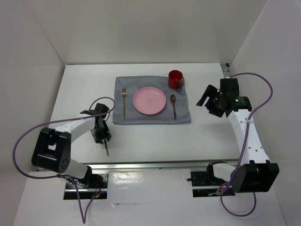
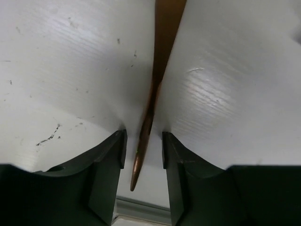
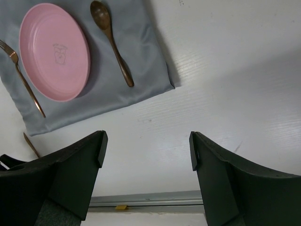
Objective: Set the dinner table for one person
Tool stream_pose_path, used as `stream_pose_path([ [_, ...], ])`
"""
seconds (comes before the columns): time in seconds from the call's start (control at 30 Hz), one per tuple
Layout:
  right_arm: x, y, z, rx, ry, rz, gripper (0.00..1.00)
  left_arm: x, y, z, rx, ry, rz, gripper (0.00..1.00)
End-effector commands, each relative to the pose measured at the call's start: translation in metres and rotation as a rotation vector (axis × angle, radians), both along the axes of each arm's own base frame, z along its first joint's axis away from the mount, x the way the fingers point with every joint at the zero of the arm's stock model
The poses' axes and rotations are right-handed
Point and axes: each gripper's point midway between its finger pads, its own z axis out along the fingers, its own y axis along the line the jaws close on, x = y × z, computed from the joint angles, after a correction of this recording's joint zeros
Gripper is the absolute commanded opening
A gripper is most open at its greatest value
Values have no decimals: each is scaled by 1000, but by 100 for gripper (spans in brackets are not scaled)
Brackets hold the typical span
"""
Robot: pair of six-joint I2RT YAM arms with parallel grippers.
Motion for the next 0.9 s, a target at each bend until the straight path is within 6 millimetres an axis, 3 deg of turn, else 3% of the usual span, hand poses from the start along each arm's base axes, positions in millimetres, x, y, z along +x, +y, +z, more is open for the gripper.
stream_pose_path([
  [0.0,7,0,8,-4,-44,-4,83,11,-7,-8,-52,-42,30,51],
  [0.13,5,2,4,3,-35,3,83,10,-9,-17,-57,-21,20,45],
  [0.17,5,0,4,-5,-35,-5,83,9,-8,-19,-55,-12,20,31],
  [0.23,5,0,4,-5,-35,-5,83,6,-6,-22,-40,5,33,18],
  [0.3,7,0,8,-5,-44,-5,83,14,-3,-9,-17,-17,37,0],
  [0.37,4,0,9,-5,-44,-5,83,20,-6,8,4,-49,10,0],
  [0.4,4,0,9,-5,-44,-5,83,24,-11,26,-5,-84,-6,0],
  [0.5,4,-2,9,-13,-44,-12,83,29,-44,56,-35,-161,-120,0],
  [0.53,4,-4,8,-20,-44,-18,83,41,-60,73,-73,-210,-149,0],
  [0.6,4,-4,8,-20,-44,-18,83,48,-99,89,-161,-237,-256,0],
  [0.63,4,-4,8,-20,-44,-18,83,58,-127,110,-199,-285,-330,0],
  [0.67,4,-4,8,-20,-44,-18,83,62,-144,105,-205,-260,-363,0],
  [0.7,4,-6,11,-30,-44,-27,83,78,-166,126,-229,-315,-403,0],
  [0.73,2,-8,16,-39,-53,-35,83,75,-191,130,-262,-310,-457,0],
  [0.77,2,-10,16,-46,-53,-42,83,80,-207,117,-264,-271,-479,0],
  [0.8,2,-12,18,-56,-55,-51,83,95,-228,138,-301,-323,-515,0],
  [0.83,-1,-14,20,-63,-58,-57,83,95,-247,141,-321,-326,-547,0],
  [0.87,-2,-14,22,-63,-67,-57,83,100,-261,126,-320,-290,-570,0],
])
